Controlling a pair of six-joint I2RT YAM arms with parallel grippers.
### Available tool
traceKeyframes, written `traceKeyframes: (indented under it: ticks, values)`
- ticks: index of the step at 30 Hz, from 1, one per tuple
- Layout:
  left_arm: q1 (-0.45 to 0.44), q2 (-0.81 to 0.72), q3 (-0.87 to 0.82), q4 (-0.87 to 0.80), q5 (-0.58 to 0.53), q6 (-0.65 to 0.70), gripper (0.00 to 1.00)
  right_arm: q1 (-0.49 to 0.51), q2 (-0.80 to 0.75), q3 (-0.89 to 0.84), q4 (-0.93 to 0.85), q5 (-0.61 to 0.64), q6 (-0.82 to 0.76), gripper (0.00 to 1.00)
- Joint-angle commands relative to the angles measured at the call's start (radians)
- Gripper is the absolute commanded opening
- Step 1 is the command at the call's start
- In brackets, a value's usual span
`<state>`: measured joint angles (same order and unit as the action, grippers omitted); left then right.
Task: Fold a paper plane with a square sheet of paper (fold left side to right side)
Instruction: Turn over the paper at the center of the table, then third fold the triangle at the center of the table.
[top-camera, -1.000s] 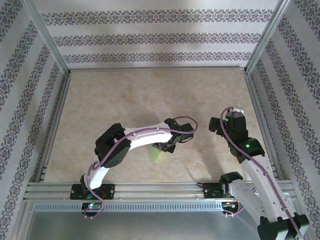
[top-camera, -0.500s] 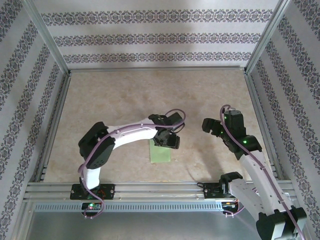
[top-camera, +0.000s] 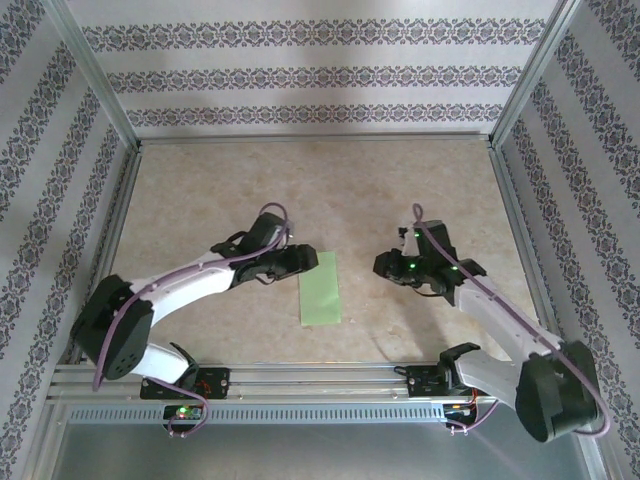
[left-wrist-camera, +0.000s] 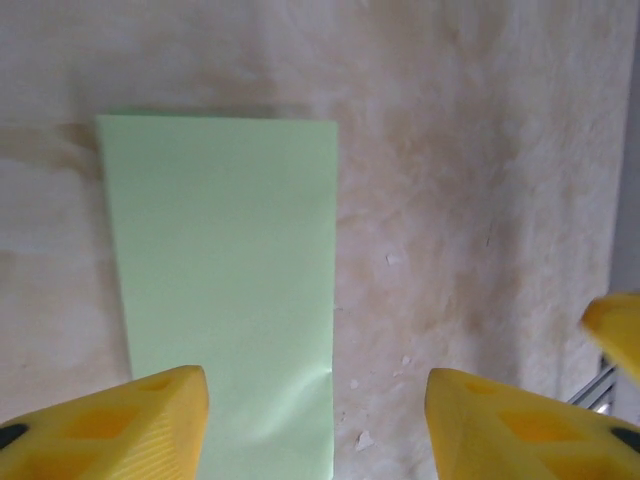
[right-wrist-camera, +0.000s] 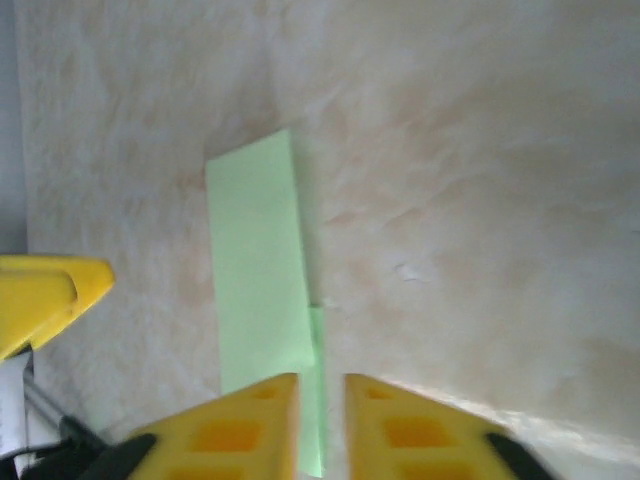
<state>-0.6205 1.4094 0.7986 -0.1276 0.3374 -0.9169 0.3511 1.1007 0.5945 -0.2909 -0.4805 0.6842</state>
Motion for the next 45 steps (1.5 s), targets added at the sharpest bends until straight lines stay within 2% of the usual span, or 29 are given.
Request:
traceKeyframes:
  ticks: [1,3,7,13,28,45]
  values:
    - [0.041,-0.086,-0.104,0.169,-0.021,-0.087,0.56,0.085,0.089,-0.003,0.131,-0.047,0.076,0.06]
    - [0.058,-0.120,-0.150,0.187,-0.029,-0.104,0.54,0.137,0.156,0.002,0.184,-0.031,0.105,0.00]
    - [0.074,-0.139,-0.176,0.152,-0.028,-0.100,0.52,0.217,0.282,0.037,0.233,0.014,0.120,0.00]
    - [0.073,-0.126,-0.183,0.131,-0.022,-0.102,0.51,0.259,0.401,0.080,0.237,0.053,0.106,0.00]
    - [0.075,-0.043,-0.168,0.127,0.040,-0.105,0.49,0.273,0.518,0.101,0.240,0.078,0.075,0.00]
    - [0.044,0.119,-0.146,0.127,0.196,-0.114,0.37,0.273,0.534,0.100,0.211,0.100,0.051,0.00]
